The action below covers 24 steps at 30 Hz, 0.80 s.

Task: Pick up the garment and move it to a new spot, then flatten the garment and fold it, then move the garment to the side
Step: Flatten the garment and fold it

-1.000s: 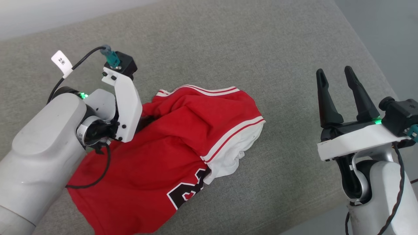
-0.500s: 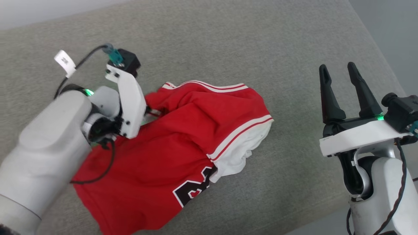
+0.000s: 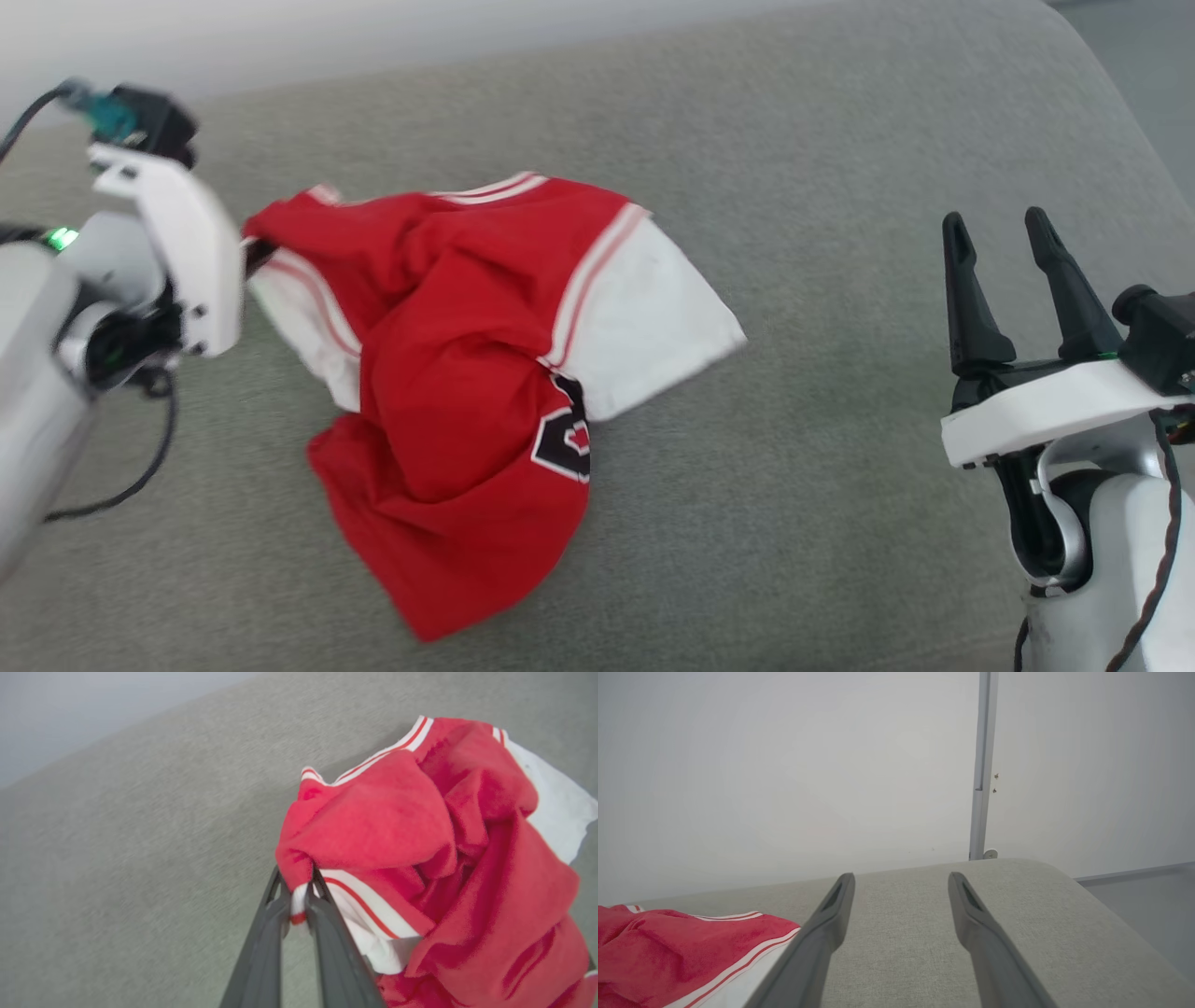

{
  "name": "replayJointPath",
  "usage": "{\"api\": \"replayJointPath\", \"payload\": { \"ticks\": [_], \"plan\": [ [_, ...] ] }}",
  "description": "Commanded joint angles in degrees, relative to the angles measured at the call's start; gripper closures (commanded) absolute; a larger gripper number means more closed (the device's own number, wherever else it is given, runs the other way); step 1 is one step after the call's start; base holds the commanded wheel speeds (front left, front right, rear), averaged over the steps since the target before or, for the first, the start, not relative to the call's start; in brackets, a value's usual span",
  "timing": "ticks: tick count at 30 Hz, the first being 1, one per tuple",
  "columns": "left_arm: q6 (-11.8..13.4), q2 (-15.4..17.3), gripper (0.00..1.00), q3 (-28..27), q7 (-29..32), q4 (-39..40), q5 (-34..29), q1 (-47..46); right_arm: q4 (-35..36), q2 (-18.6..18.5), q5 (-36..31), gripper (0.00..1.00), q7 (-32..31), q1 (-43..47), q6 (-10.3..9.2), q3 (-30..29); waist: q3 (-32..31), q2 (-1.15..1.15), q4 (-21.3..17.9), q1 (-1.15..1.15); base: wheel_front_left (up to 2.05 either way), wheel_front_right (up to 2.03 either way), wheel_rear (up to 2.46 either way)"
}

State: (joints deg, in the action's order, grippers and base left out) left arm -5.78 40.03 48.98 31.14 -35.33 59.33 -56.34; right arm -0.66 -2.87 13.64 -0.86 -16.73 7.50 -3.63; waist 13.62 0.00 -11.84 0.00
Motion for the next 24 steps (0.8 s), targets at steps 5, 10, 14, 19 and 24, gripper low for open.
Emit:
{"api": "replayJointPath", "payload": {
  "ticks": [5, 10, 14, 19, 24],
  "plan": [
    [1.8, 2.8, 1.0, -0.7, -2.1, 0.1, 0.7, 4.7, 1.0, 0.0, -0.7, 0.0, -1.2, 1.9, -0.02, -0.4, -2.9, 0.0, 3.2, 0.0, 0.0, 0.0, 0.0],
    [1.6, 2.1, 0.99, -1.7, -3.0, -0.5, 3.7, 7.6, 1.6, 0.0, -0.6, 0.0, -2.1, 2.5, -0.02, -0.3, -3.4, 0.0, 4.2, 0.0, 0.0, 0.0, 0.0],
    [1.3, 1.2, 0.17, -2.2, -3.4, -1.8, 4.9, 8.7, 2.2, 0.0, -0.4, 0.0, -2.8, 2.4, -0.02, 0.0, -3.2, 0.0, 4.6, 0.0, 0.0, 0.0, 0.0],
    [1.8, 0.4, 0.0, -2.9, -1.5, -3.3, 7.0, 7.6, 3.2, 0.0, -0.3, 0.0, -3.3, 1.6, -0.02, 0.1, -2.2, 0.0, 4.6, 0.0, 0.0, 0.0, 0.0],
    [4.6, -0.3, 0.0, -2.2, 4.2, -4.5, 8.2, 7.4, 3.6, 0.0, 0.0, 0.0, -3.6, 1.5, -0.02, -0.3, -1.1, 0.0, 4.7, 0.0, 0.0, 0.0, 0.0]
  ]
}}
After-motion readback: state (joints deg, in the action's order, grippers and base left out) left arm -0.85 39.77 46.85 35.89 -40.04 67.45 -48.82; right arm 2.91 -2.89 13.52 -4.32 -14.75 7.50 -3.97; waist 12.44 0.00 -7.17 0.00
